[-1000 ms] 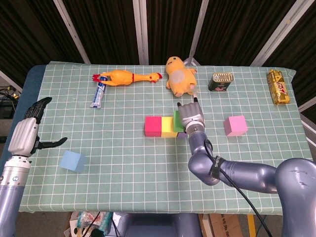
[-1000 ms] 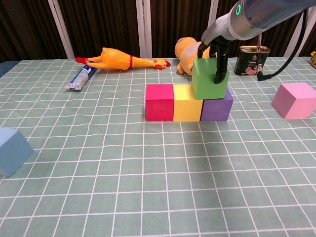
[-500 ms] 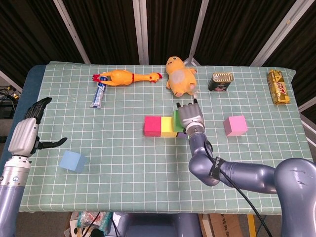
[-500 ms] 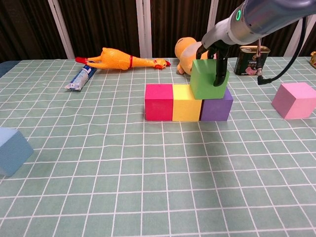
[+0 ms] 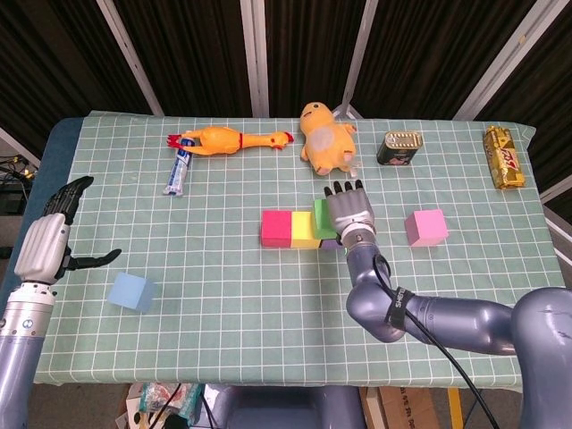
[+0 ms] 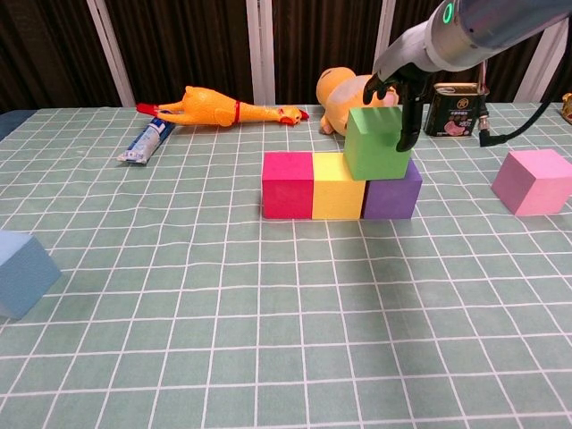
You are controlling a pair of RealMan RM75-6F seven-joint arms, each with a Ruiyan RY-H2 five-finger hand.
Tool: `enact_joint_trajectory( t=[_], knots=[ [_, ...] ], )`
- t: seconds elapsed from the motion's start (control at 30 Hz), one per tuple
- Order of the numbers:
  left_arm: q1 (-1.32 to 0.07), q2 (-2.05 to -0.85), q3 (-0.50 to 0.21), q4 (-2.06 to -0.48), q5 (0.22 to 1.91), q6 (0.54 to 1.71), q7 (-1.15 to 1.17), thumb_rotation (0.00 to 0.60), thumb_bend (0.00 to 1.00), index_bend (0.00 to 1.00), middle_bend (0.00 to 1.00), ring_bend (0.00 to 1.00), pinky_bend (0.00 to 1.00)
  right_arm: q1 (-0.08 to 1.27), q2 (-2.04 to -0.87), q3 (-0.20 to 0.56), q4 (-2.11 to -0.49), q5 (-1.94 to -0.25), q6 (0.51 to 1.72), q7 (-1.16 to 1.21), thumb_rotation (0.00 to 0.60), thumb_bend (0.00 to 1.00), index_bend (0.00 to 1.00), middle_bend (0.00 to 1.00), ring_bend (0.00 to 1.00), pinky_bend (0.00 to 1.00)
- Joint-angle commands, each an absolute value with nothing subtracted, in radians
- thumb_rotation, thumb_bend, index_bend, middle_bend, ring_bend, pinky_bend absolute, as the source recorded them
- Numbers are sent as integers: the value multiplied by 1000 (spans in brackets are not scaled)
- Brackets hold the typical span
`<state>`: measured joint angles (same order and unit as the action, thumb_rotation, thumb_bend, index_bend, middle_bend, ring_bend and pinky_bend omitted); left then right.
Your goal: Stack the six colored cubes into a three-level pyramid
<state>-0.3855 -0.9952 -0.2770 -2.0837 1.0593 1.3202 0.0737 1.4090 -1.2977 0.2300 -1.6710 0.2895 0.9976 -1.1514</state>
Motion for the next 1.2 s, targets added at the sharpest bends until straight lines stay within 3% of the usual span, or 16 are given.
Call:
enact_joint_trajectory(
  t=[0.03,0.23,0.4,0.63,0.9,1.2],
  knots=[
    [-384,-994,-276,-2084,1061,1320,72,600,68,0,36,3,52,1375,-1240,219,-1738,221,1035,-1121,600,308,0,0,0,0],
    [-380,-991,-270,-2093,1075,1323,74,600,68,0,36,3,52,1226,-1134,186,-1869,-38,1121,-937,600,309,0,0,0,0],
    [-380,-997,-261,-2095,1087,1326,89,600,68,0,36,3,52,1025,-1063,129,-1966,-318,1217,-704,600,308,0,0,0,0],
    [-383,-1032,-238,-2084,1105,1335,137,600,68,0,36,3,52,774,-1047,43,-1958,-684,1347,-428,600,308,0,0,0,0],
    [-375,-1072,-192,-2061,1129,1340,194,600,68,0,34,3,52,565,-1064,-35,-1879,-926,1489,-247,600,308,0,0,0,0],
    [-373,-1066,-124,-1993,1138,1277,250,600,63,0,33,3,52,459,-1081,-20,-1806,-1005,1471,-140,600,308,0,0,0,0]
  ],
)
